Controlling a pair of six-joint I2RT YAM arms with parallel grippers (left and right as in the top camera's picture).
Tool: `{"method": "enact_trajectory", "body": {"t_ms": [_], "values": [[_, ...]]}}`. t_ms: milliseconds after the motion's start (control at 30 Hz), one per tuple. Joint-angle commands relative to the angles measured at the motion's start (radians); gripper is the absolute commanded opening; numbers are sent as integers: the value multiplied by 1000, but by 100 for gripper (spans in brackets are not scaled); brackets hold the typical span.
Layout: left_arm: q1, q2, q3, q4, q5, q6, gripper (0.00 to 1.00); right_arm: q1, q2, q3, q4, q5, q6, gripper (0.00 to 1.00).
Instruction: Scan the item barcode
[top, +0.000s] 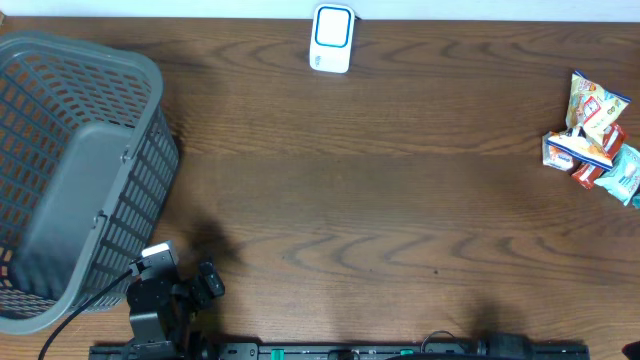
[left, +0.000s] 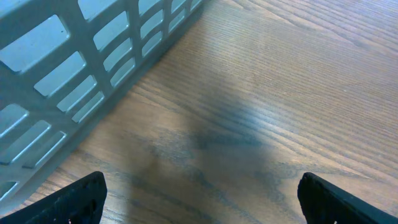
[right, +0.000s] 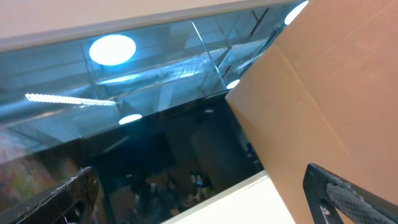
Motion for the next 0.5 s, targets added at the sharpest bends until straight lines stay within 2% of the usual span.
{"method": "enact_trajectory", "body": {"t_ms": [0, 100, 267, 467], "values": [[5, -2, -19, -43, -8, 20, 98, -3, -6, -1, 2, 8, 127, 99], [5, -2, -19, -43, -8, 20, 98, -3, -6, -2, 3, 9, 208, 99], [5, -2, -19, -43, -8, 20, 98, -3, -6, -1, -20, -14, 248, 99], [5, -2, -19, -43, -8, 20, 98, -3, -6, -2, -196, -14, 248, 99]]}}
